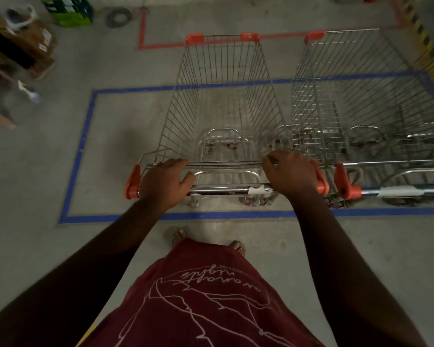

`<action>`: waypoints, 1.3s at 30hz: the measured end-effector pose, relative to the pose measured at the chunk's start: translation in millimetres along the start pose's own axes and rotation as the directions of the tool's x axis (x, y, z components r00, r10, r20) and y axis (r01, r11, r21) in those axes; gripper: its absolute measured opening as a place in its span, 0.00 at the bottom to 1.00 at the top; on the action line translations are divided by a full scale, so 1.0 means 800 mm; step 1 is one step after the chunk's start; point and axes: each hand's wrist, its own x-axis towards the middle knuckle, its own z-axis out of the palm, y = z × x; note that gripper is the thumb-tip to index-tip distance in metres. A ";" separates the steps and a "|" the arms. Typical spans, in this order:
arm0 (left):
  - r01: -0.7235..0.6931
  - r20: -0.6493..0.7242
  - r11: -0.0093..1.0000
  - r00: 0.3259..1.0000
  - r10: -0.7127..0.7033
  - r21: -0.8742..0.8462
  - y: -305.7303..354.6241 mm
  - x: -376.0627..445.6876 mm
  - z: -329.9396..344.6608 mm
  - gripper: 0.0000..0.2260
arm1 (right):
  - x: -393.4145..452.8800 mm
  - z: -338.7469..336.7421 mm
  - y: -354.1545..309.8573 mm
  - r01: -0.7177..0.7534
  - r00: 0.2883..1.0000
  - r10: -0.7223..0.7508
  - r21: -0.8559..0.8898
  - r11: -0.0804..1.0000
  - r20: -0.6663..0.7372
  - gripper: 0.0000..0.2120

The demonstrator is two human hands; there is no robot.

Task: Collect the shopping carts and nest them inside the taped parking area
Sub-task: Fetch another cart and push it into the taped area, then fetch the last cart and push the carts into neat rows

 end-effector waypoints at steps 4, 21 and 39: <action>0.013 -0.024 1.000 1.000 -0.013 0.009 0.004 -0.004 0.002 0.26 | 0.001 0.000 0.007 0.022 1.000 -0.022 0.000 1.000 -0.012 0.18; -0.130 -0.089 0.926 0.991 0.105 -0.354 -0.074 -0.041 -0.048 0.19 | -0.035 0.043 -0.151 0.339 0.940 -0.319 0.229 0.912 -0.121 0.12; 0.219 -0.266 0.554 0.700 -0.663 -0.803 -0.465 -0.377 -0.089 0.11 | -0.173 0.277 -0.668 0.631 0.508 -0.831 0.558 0.539 0.228 0.11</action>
